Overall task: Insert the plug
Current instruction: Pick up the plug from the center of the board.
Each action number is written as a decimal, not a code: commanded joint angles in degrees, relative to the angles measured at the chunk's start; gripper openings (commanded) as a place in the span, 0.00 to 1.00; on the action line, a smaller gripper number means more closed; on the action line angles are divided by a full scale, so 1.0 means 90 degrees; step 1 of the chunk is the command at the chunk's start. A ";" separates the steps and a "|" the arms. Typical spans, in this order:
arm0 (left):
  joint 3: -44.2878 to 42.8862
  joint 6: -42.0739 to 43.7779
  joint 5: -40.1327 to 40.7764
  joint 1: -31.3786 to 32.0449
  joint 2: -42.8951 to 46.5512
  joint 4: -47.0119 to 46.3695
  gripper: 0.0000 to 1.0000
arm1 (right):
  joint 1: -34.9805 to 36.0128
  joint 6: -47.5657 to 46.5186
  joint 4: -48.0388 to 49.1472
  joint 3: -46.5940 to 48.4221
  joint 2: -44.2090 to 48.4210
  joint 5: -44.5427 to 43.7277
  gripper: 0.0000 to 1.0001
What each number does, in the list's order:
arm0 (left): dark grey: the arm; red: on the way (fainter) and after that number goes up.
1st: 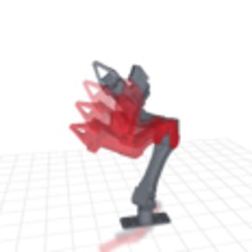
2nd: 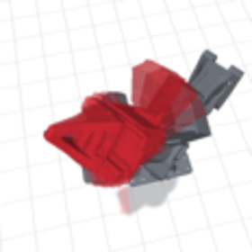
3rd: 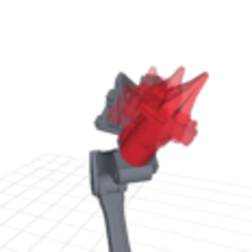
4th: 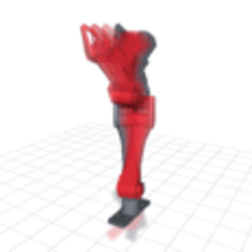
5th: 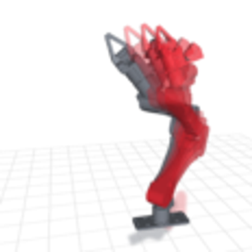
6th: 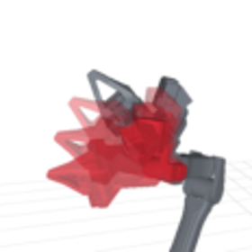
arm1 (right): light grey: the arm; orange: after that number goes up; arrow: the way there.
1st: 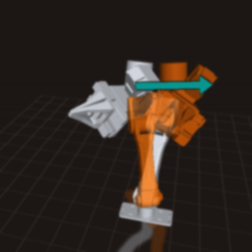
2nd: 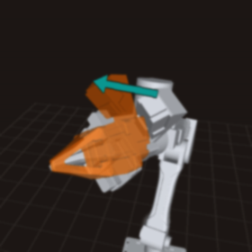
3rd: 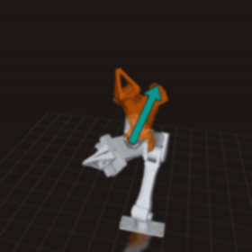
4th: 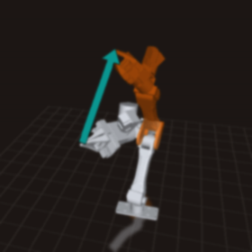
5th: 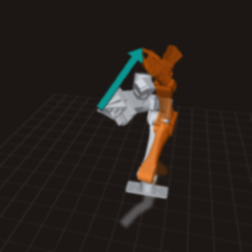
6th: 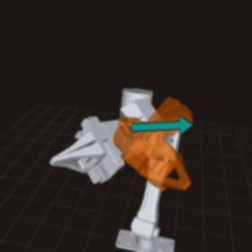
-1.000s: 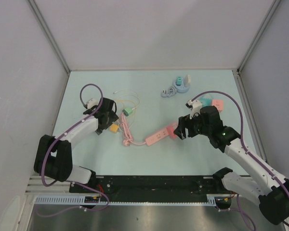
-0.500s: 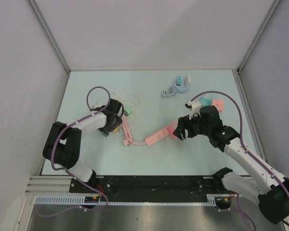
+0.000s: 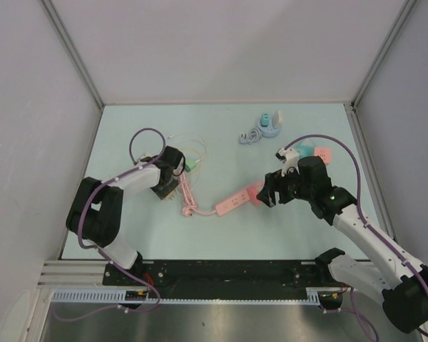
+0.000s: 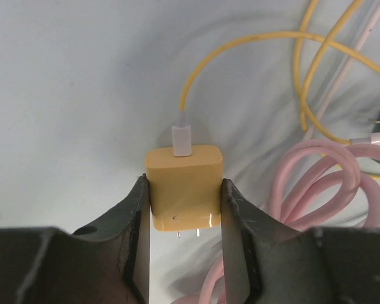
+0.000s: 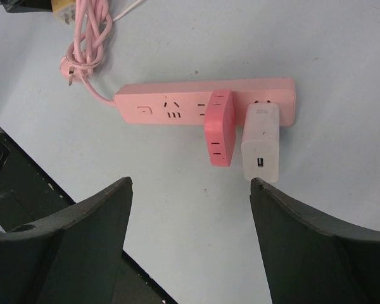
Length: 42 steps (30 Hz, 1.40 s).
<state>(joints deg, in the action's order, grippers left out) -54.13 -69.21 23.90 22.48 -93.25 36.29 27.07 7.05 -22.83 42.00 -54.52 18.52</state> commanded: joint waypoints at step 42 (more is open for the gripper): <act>0.0367 0.6527 -0.1962 0.1270 0.3789 -0.3934 0.15 | 0.0634 0.1160 0.0378 0.0694 0.0658 0.0374 0.79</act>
<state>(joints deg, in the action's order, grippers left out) -56.14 -16.27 14.00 28.71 -62.30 12.60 30.92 14.90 -22.28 44.80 -48.40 20.82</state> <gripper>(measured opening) 0.457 0.787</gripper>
